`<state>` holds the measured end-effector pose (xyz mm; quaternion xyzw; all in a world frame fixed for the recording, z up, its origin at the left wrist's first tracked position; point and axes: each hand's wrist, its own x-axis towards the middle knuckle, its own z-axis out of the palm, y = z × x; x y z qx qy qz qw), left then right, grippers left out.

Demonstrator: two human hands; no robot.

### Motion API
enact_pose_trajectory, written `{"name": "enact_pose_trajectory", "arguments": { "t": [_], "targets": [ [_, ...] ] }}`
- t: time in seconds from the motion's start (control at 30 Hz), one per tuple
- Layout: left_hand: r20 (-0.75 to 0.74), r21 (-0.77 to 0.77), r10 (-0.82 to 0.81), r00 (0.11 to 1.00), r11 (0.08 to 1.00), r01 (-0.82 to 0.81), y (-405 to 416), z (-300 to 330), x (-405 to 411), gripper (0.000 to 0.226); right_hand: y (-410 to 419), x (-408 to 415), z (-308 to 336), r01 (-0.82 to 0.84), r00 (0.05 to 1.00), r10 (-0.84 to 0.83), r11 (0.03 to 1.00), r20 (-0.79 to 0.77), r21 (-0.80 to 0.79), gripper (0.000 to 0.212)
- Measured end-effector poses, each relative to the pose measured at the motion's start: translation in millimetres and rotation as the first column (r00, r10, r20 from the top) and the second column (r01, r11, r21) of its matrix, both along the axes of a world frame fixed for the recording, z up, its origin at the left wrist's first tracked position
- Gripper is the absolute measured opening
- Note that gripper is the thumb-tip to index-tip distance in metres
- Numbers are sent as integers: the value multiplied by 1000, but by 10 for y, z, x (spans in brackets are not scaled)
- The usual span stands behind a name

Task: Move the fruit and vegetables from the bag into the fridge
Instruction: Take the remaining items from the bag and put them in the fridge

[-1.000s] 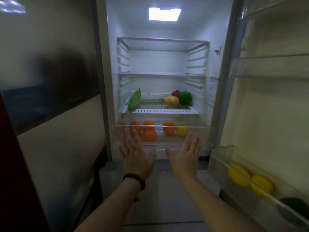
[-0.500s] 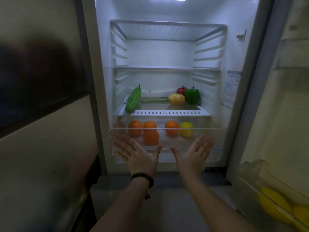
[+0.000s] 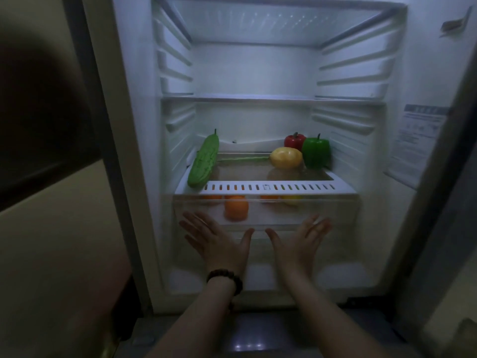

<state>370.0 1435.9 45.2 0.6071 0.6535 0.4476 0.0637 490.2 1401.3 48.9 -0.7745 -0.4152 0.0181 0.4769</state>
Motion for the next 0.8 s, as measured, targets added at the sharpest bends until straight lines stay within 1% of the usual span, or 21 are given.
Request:
{"name": "enact_pose_trajectory", "arguments": {
  "t": [0.1,0.27,0.4,0.5,0.6,0.7,0.8],
  "targets": [
    [-7,-52,-12,1000,999,11,171,29,52,131,154,34,4,-8,1000,8,1000,14,30,118],
    [-59,-51,24,998,998,-27,251,4,97,130,266,48,-57,11,1000,-12,999,25,34,120],
    [-82,-131,-33,996,991,22,163,76,30,128,248,56,-8,29,999,-27,999,33,-43,119],
    [-111,-180,-81,991,982,60,46,148,-85,123,154,74,87,6,1000,-2,992,30,-128,112],
    [-181,-238,-141,973,967,96,-112,232,-265,113,-70,121,219,-36,999,42,978,23,-203,101],
    [-282,-235,-187,941,964,121,-370,297,-404,102,-385,107,321,-79,992,96,978,83,-193,94],
    [-372,-201,-185,910,973,116,-766,315,-443,94,-758,39,355,-124,977,151,977,151,-175,91]
  ]
}}
